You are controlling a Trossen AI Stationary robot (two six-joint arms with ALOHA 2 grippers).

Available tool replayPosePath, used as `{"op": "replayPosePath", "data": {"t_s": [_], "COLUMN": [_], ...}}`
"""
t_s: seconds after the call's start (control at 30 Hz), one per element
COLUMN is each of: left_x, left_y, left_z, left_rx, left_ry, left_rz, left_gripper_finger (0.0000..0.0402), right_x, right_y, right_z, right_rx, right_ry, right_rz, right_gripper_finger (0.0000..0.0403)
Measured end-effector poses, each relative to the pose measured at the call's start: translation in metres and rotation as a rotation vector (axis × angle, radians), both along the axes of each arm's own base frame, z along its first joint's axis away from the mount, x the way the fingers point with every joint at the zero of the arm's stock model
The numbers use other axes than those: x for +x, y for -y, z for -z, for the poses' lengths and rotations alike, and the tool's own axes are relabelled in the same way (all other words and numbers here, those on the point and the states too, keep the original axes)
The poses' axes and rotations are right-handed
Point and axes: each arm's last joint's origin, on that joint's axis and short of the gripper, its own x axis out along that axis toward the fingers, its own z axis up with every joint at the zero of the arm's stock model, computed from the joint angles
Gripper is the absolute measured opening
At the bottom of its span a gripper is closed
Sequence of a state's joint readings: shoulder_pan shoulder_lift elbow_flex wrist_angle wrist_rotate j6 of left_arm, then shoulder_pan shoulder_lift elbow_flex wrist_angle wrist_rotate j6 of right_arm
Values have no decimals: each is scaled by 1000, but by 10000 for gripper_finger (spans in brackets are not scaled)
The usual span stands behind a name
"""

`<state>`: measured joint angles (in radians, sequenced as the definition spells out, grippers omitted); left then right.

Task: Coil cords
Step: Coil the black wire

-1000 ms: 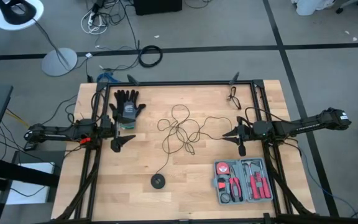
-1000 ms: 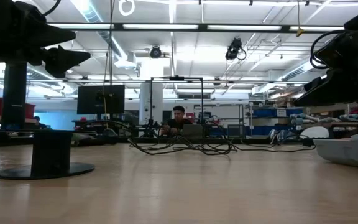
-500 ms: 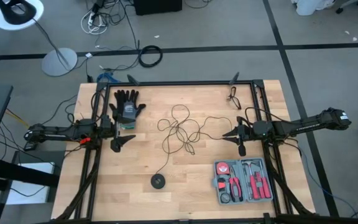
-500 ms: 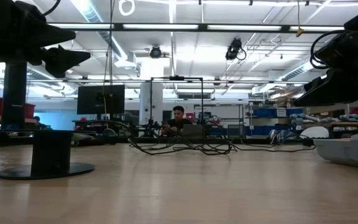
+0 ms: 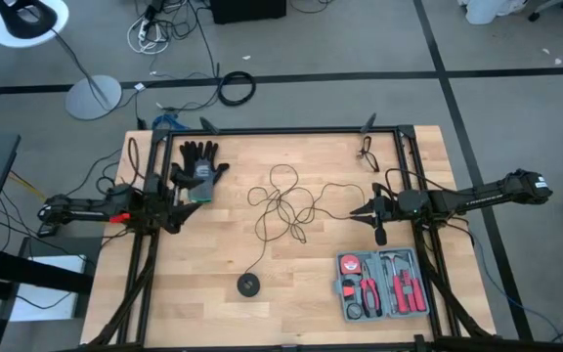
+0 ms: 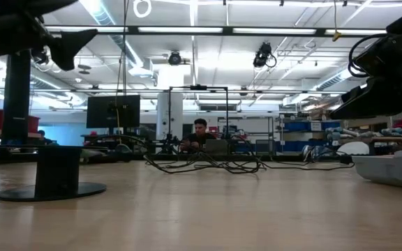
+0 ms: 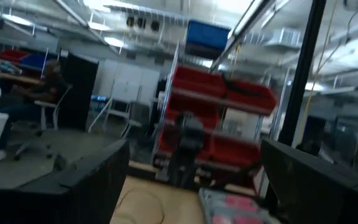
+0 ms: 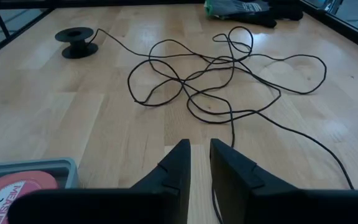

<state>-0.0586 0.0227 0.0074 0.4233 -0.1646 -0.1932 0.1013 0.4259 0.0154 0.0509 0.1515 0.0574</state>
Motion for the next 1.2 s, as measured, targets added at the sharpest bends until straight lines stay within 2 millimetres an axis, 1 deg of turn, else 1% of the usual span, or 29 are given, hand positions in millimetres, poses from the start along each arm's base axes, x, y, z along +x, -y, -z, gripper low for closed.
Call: {"op": "replayPosePath", "data": {"t_s": [0.17,0.23,0.3,0.37,0.5,0.67,0.8,1.0,1.13,1.2], "left_x": [-5,-7,-7,-8,-8,-3,4,18,28,32], "left_y": [-1,-2,-4,-4,-5,-6,-6,-5,-3,-2], "left_z": [-10,-13,-14,-19,-28,-30,-23,-6,2,4], "left_rx": [-14,-57,-131,-142,-182,-280,-369,-453,-494,-498], "left_ry": [115,151,155,135,43,-140,-254,-414,-503,-520], "left_rz": [-9,-19,-65,-88,-98,-122,-139,-157,-122,-97], "left_gripper_finger": [367,367,367,367,367,367,367,367,367,367], "right_x": [0,0,0,0,0,0,0,0,0,0], "right_y": [0,0,0,0,0,0,0,0,0,0], "right_z": [0,0,0,0,0,0,0,0,0,0], "right_rx": [0,0,0,0,0,0,0,0,0,0], "right_ry": [0,0,0,0,0,1,1,0,0,1], "right_rz": [0,0,0,0,0,0,-1,0,0,0], "right_gripper_finger": [61,61,61,61,61,61,61,61,61,61]}}
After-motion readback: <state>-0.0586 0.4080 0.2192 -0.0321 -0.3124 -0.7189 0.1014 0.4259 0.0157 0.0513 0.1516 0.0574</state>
